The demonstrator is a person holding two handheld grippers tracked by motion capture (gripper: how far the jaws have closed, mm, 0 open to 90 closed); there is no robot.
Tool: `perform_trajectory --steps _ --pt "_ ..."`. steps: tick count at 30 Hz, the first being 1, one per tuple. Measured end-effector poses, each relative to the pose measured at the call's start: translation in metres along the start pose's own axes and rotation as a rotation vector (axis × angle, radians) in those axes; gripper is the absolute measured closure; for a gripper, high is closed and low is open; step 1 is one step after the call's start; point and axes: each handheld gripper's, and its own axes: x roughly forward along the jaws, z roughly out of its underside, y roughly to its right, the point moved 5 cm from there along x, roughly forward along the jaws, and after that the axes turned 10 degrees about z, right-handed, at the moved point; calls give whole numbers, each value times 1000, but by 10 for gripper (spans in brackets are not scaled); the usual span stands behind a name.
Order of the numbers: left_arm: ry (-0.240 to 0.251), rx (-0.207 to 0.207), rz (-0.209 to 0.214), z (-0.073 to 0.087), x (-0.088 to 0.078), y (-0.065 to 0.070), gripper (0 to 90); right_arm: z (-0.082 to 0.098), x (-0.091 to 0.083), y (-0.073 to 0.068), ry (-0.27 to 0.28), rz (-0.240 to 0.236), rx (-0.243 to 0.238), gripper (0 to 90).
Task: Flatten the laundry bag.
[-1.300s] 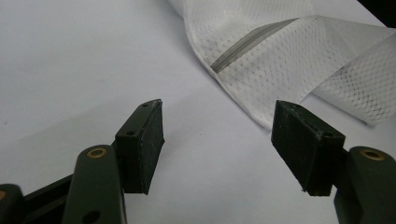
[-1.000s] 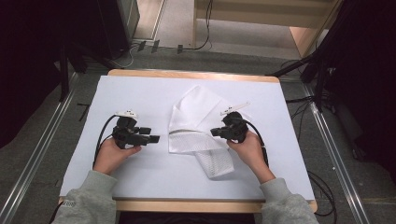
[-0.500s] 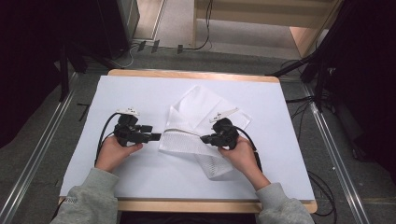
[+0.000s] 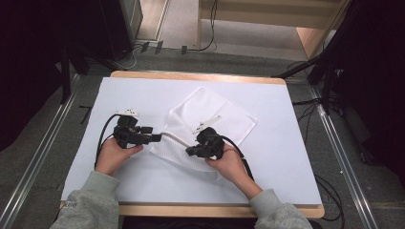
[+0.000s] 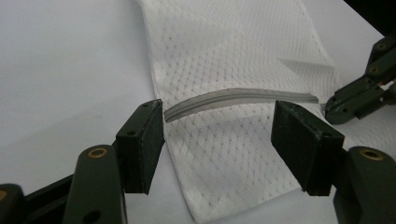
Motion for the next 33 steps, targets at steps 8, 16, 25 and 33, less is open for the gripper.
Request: perform_trajectory --steps 8,16,25,33 --pt "-1 -16 -5 -3 5 -4 370 -10 -22 -4 59 8 4 896" --pt "-44 9 -1 -9 30 -3 380 14 -53 30 84 101 84 890" --pt "-85 19 6 -13 45 -4 395 52 -76 66 120 196 191 794" --pt "-150 35 2 -7 56 -5 557 84 -61 85 108 230 262 691"
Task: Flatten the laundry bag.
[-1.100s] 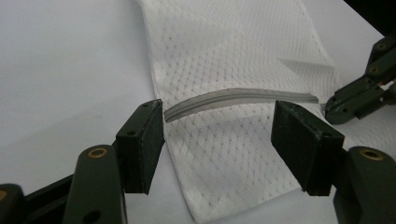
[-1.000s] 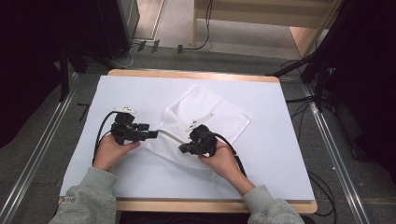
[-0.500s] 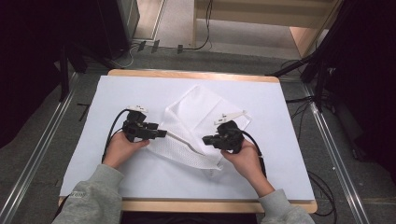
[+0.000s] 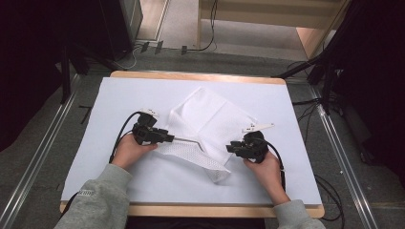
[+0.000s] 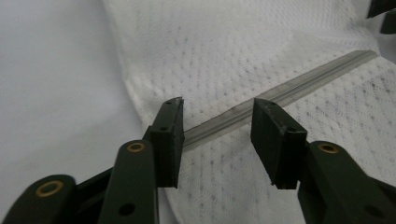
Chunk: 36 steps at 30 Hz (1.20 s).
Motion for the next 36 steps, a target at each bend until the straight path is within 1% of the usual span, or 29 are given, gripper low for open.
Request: perform_trajectory --steps 1,2,3,4,5,9,11,12,13,15,16,17,18,19,20,21,22,23,24,25,27,28,29,30,32,33,34,36 --pt "-6 10 -8 0 1 1 581 2 4 0 -9 -3 0 670" --pt "-14 16 -10 0 2 2 622 3 7 0 -20 1 -8 646" --pt "-18 27 -14 1 3 3 651 4 10 -2 -26 10 -18 634" --pt "-25 29 -19 1 3 3 682 4 11 -4 -32 12 -25 624" --pt "-25 26 -17 1 3 3 730 4 13 -7 -32 14 -33 606" --pt "-20 22 -27 2 3 1 834 2 18 -15 -16 30 -76 595" --pt "-20 16 -15 2 3 0 875 2 19 -17 -11 45 -92 596" --pt "-15 5 1 2 4 0 888 2 19 -17 -9 51 -96 596" --pt "-16 4 6 2 4 0 900 2 19 -17 -6 52 -100 597" --pt "-19 5 3 2 4 0 900 3 19 -17 -5 60 -102 615" --pt "-28 1 6 2 3 -1 900 3 18 -17 -7 66 -100 618" --pt "-28 1 6 2 3 -1 900 2 18 -16 -15 68 -88 618" --pt "-20 -6 -9 1 -1 -4 900 2 17 -15 -12 69 -88 618" --pt "2 -28 -11 -1 -5 -8 900 2 16 -13 -13 77 -85 618" --pt "16 -41 -10 -3 -8 -10 900 2 14 -9 -10 80 -77 618" --pt "34 -44 -16 -6 -12 -13 900 1 13 -6 -5 81 -67 618" --pt "38 -39 -34 -8 -14 -15 863 1 11 -2 -2 88 -51 618" --pt "41 -30 -58 -11 -16 -19 827 1 10 1 -4 91 -45 618" --pt "47 -31 -71 -14 -16 -22 781 2 9 5 -2 99 -38 618" --pt "60 -31 -77 -19 -17 -27 768 2 7 9 1 102 -30 618" --pt "73 -40 -79 -25 -15 -32 715 2 5 16 2 118 -16 617" --pt "68 -41 -79 -27 -13 -34 686 3 4 19 3 125 -7 614" --pt "72 -50 -77 -30 -11 -36 644 3 3 22 6 128 3 612" --pt "73 -49 -74 -31 -10 -37 606 3 2 24 5 131 10 607" --pt "92 -53 -78 -32 -8 -40 517 4 2 28 4 141 21 597" --pt "96 -65 -71 -32 -7 -41 483 5 2 29 2 144 24 592" --pt "95 -70 -58 -32 -5 -41 483 6 2 31 1 151 29 585" --pt "72 -59 -61 -31 0 -41 487 7 4 32 -1 157 28 569"
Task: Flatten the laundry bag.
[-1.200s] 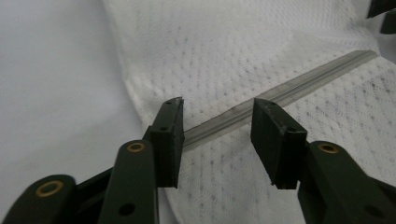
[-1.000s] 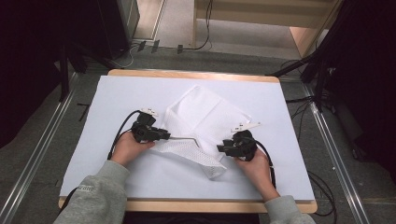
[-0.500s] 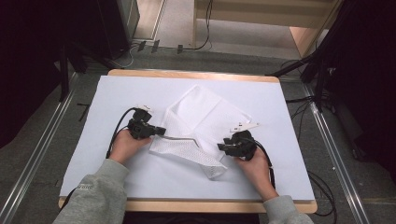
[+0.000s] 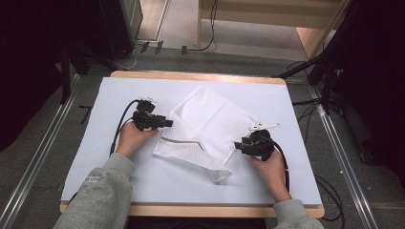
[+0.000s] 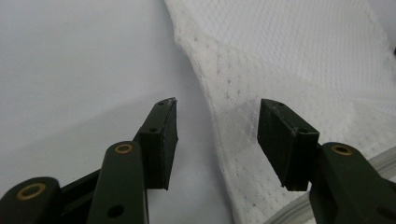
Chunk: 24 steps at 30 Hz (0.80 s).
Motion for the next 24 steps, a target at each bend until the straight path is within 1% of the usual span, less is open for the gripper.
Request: perform_trajectory --steps 1,2,3,4,5,7,8,9,10,12,13,15,18,20,22,23,24 --pt "0 16 -4 0 2 1 493 1 1 -1 -5 4 5 561" --pt "-6 23 -9 -1 3 2 507 1 2 -1 2 7 2 551" --pt "-14 28 -5 -1 5 4 529 1 2 -2 3 9 -3 540" --pt "-23 35 -4 -1 7 6 587 0 3 -3 7 6 1 524" --pt "-24 48 -12 -1 8 7 624 0 3 -5 5 4 5 507" --pt "-35 55 -9 0 11 10 720 0 5 -8 12 5 -1 476" --pt "-40 56 -14 0 11 10 757 0 6 -9 16 4 -10 464" --pt "-42 49 -16 1 12 10 801 -1 6 -10 18 5 -8 453" --pt "-52 47 -6 1 12 10 839 -1 6 -11 20 10 -13 448" --pt "-59 42 1 2 12 10 891 1 6 -13 23 34 -32 444" --pt "-62 34 10 2 12 10 896 1 7 -15 23 53 -43 454" --pt "-68 25 19 2 11 10 898 1 7 -18 24 103 -70 492" --pt "-76 14 27 2 9 10 899 0 6 -17 16 132 -42 611" --pt "-73 3 36 2 5 10 899 0 6 -14 15 125 -31 712" --pt "-73 1 41 2 2 11 900 -1 6 -12 13 110 -5 793" --pt "-75 2 41 2 2 11 900 -1 6 -11 9 96 2 856" --pt "-79 1 41 2 1 11 900 -2 7 -11 1 62 18 893"
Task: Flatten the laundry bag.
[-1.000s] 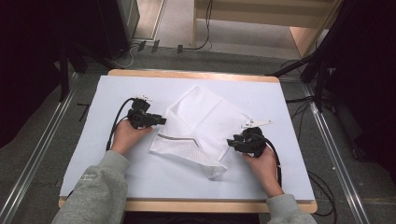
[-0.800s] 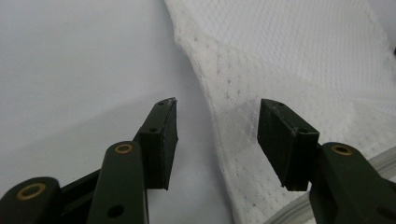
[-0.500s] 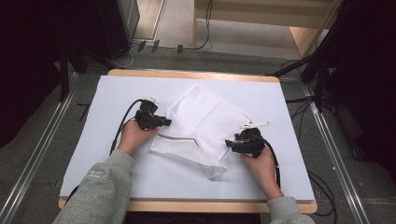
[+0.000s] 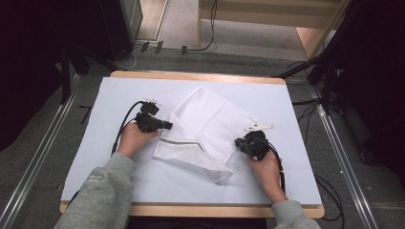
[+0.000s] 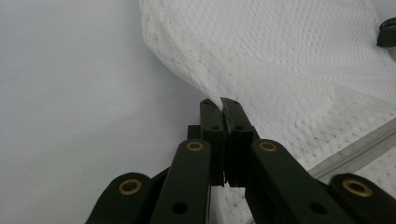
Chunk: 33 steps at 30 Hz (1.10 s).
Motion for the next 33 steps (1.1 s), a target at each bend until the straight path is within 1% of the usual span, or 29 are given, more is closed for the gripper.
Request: perform_trajectory --steps 2,3,4,5,7,8,9,10,14,16,20,21,22,25,26,27,29,33 --pt "-5 -13 9 1 -2 1 900 -1 1 1 -13 -18 18 900" --pt "-5 -11 11 1 -3 1 899 -3 1 2 -26 -32 32 900" --pt "3 -13 13 2 -4 2 899 -4 2 4 -38 -50 44 900" --pt "2 -15 23 3 -6 3 900 -5 2 7 -42 -51 54 900" --pt "0 -21 30 6 -10 4 900 -8 2 13 -30 -39 68 900" --pt "0 -21 30 6 -10 4 899 -8 2 13 -30 -39 68 900" --pt "3 -22 32 7 -11 5 899 -11 2 18 -22 -38 78 900" --pt "3 -23 34 8 -13 6 899 -12 2 21 -22 -33 82 900" --pt "6 -40 43 16 -20 8 899 -20 8 32 -26 -12 67 900" --pt "0 -50 48 21 -22 8 899 -22 9 34 -27 -7 61 900" --pt "6 -66 54 31 -26 11 898 -36 14 42 -8 -9 71 900" --pt "7 -68 56 33 -27 12 898 -40 17 43 -4 -16 74 900" --pt "9 -71 60 35 -28 13 898 -43 19 44 -4 -18 79 900" --pt "10 -73 58 42 -30 17 897 -52 29 46 -10 -31 71 900" --pt "7 -71 54 45 -31 18 897 -55 32 45 -16 -38 76 900" --pt "7 -73 53 47 -31 18 897 -58 36 45 -16 -42 67 900" --pt "11 -80 50 52 -34 20 896 -62 42 43 -28 -45 67 900" --pt "17 -89 36 62 -39 22 896 -73 52 36 -28 -65 54 900"
